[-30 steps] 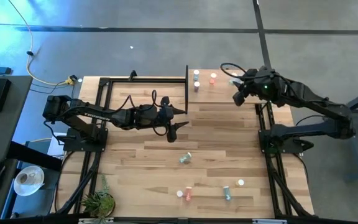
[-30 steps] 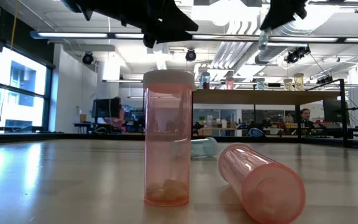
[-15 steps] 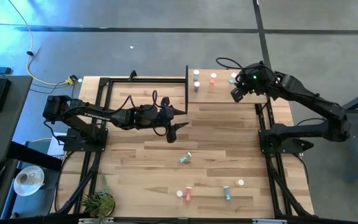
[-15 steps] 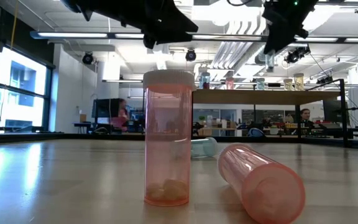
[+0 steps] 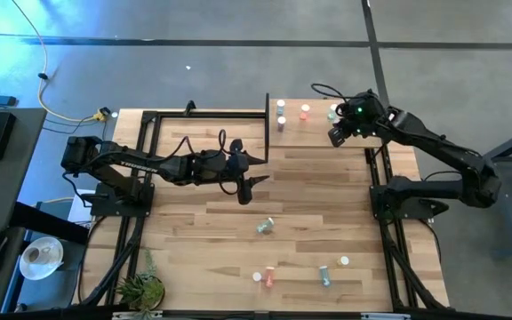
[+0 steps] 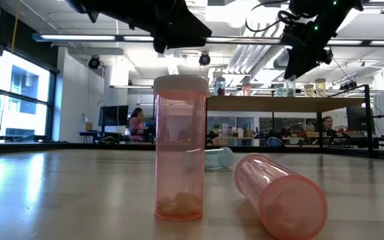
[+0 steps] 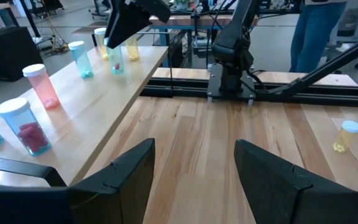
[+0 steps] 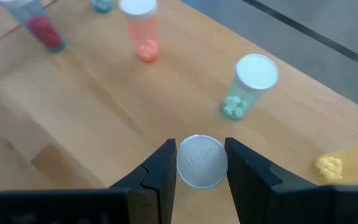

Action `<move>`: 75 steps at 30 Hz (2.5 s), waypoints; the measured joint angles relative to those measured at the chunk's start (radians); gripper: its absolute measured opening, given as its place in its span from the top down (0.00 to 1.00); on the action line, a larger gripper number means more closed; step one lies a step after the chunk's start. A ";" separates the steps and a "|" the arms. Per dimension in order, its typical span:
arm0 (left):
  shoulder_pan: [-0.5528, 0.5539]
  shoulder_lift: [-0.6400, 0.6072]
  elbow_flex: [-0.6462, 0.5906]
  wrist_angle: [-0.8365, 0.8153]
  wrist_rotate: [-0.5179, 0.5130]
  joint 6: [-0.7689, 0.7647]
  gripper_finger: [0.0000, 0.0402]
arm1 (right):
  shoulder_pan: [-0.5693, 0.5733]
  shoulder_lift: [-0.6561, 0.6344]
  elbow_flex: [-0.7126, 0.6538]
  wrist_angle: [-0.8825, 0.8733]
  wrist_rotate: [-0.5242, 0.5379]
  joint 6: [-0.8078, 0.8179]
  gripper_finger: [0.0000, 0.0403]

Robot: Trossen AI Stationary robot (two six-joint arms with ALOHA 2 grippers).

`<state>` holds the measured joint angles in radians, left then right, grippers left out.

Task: Pick and place medicine bottles onto shelf by color
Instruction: Put the left green pill bottle on the shelf aligned with the green pill bottle, then put the left pink pill bottle on the shelf aligned with the pink pill bottle

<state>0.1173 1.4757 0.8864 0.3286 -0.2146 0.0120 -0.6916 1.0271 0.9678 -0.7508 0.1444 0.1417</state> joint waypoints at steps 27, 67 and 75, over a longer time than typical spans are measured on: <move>0.000 0.000 0.000 -0.003 -0.002 0.000 0.48 | -0.015 0.050 0.000 0.019 -0.014 -0.027 0.70; -0.002 0.000 0.000 -0.036 0.000 -0.001 0.48 | 0.032 -0.114 0.000 0.087 -0.095 -0.044 0.56; -0.004 0.000 0.000 -0.120 0.002 -0.036 0.48 | 0.266 -0.174 0.000 0.014 -0.175 0.045 0.56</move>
<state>0.1138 1.4754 0.8864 0.2082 -0.2131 -0.0236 -0.4254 0.8536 0.9676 -0.7370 -0.0311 0.1868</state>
